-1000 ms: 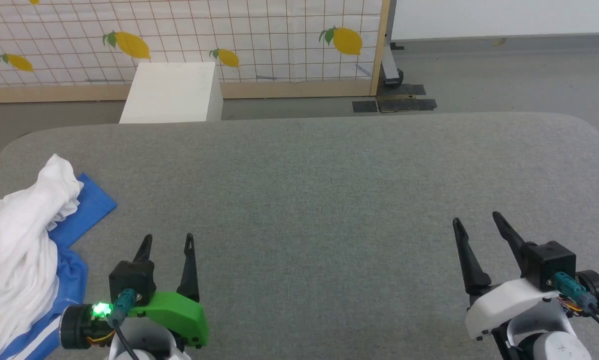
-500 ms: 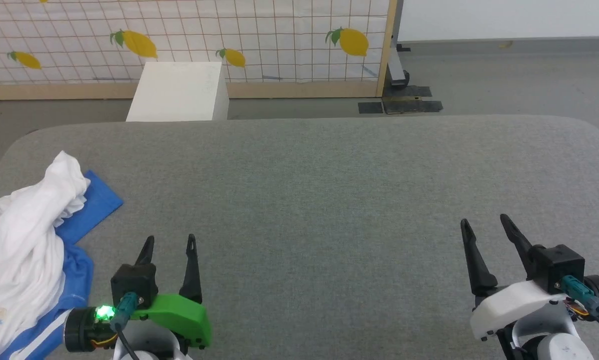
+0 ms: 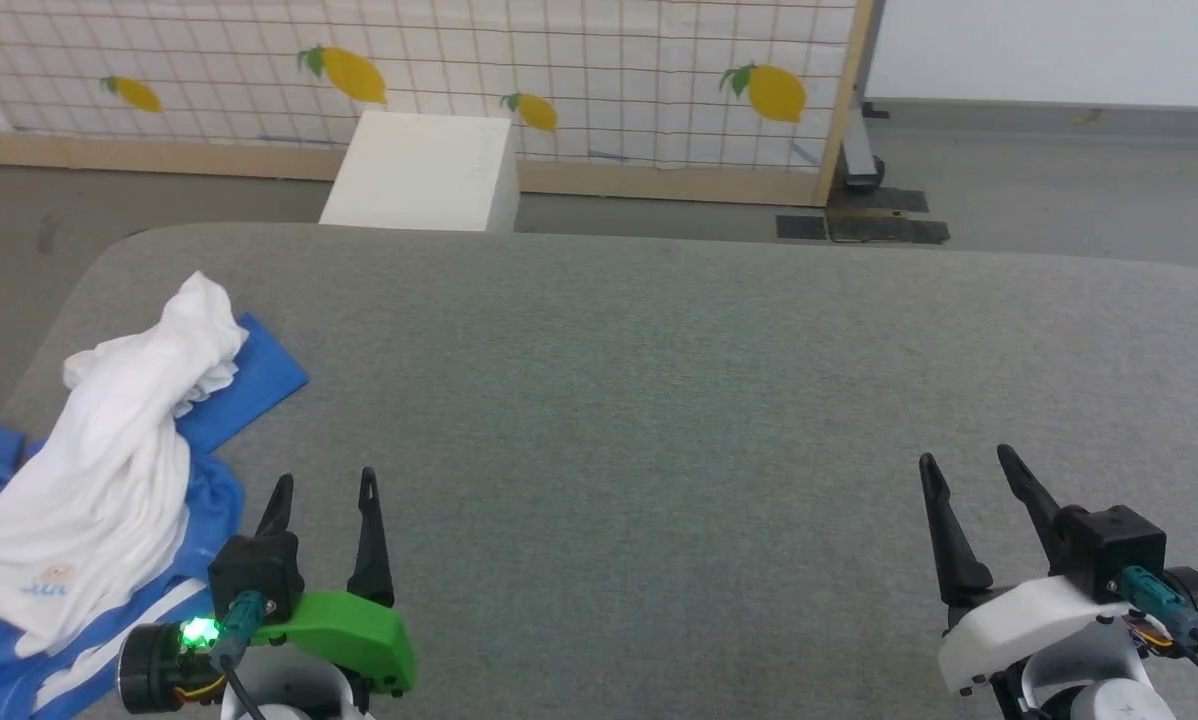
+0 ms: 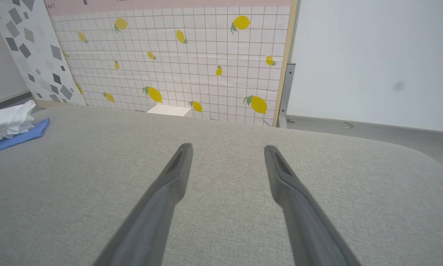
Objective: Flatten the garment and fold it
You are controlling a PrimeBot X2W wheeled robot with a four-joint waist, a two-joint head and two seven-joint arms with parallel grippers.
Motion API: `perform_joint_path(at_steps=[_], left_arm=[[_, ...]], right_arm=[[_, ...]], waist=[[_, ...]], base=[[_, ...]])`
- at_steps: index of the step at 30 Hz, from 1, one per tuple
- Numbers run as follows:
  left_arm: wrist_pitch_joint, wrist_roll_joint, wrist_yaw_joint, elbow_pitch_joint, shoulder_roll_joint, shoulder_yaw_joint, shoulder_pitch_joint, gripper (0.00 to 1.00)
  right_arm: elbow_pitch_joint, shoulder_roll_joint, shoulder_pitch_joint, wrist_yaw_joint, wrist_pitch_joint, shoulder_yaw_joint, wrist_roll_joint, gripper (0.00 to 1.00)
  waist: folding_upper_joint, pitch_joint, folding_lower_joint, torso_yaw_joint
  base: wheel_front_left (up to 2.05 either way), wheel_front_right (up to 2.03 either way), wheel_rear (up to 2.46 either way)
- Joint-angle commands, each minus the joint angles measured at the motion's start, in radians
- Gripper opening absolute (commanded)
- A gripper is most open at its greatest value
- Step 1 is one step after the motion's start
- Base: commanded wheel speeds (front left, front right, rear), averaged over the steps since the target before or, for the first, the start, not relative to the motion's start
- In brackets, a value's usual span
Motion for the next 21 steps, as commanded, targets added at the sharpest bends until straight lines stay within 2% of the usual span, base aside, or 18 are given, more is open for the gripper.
perform_joint_path(at_steps=[1, 4, 21], left_arm=[[-0.011, -0.018, 0.008, 0.003, -0.001, 0.002, 0.011, 1.0], [-0.022, -0.024, 0.016, 0.003, -0.001, 0.003, 0.017, 1.0], [-0.056, -0.049, 0.044, 0.013, -0.002, 0.004, 0.031, 1.0]], right_arm=[[0.008, 0.0, 0.009, 0.0, -0.012, 0.0, 0.011, 1.0], [0.019, 0.0, 0.013, 0.0, -0.023, 0.002, 0.016, 1.0], [0.057, 0.001, 0.02, -0.001, -0.058, 0.016, 0.038, 1.0]], waist=[[-0.0001, -0.002, 0.0, 0.026], [-0.0001, -0.001, 0.0, 0.069], [-0.0001, -0.004, 0.0, 0.204]], base=[[0.0, 0.0, 0.0], [0.0, 0.0, 0.0], [0.0, 0.0, 0.0]])
